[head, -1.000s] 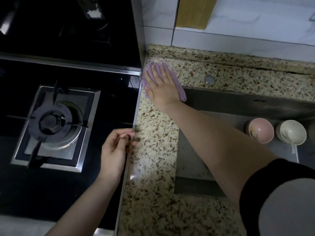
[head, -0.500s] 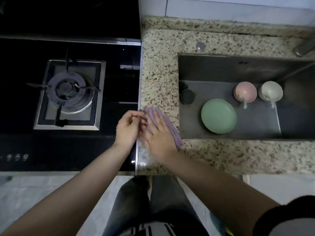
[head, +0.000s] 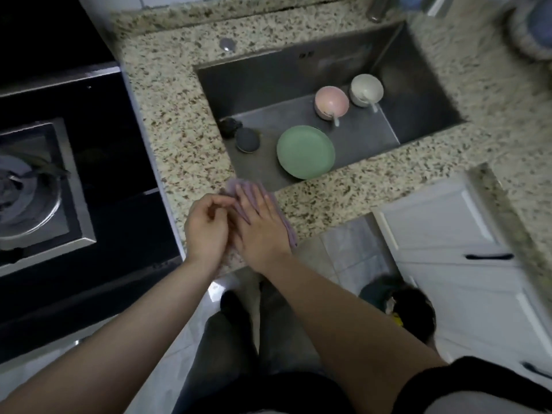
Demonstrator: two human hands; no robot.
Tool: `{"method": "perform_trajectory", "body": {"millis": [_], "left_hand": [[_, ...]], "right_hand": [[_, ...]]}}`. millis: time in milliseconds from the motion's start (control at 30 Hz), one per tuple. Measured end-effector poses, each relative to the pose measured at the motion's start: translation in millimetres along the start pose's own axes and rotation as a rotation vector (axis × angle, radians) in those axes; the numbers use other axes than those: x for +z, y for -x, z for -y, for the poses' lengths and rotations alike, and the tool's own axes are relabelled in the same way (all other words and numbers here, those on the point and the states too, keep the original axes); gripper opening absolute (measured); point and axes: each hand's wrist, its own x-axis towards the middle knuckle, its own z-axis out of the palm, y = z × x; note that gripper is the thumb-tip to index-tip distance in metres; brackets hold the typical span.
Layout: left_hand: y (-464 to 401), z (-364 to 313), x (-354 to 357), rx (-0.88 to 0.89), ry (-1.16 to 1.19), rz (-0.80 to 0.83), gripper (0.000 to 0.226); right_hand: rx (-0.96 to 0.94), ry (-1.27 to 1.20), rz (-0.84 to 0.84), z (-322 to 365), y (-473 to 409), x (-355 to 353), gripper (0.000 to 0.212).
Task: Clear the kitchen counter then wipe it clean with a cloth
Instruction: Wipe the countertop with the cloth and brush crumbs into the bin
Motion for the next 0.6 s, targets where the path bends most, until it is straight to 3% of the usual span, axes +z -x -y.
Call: {"method": "perform_trajectory", "body": {"millis": [267, 600], "left_hand": [[15.5, -24.0, 94.2, 0.247, -0.2, 0.248, 0.037], [14.2, -55.5, 240.3, 0.228, -0.267, 0.368, 0.034]], "right_hand": [[0.286, 0.01, -0.022, -123.2, 20.2, -10.8, 0.062], [0.375, -0.08, -0.054, -240.3, 34.1, -21.8, 0.066]]}}
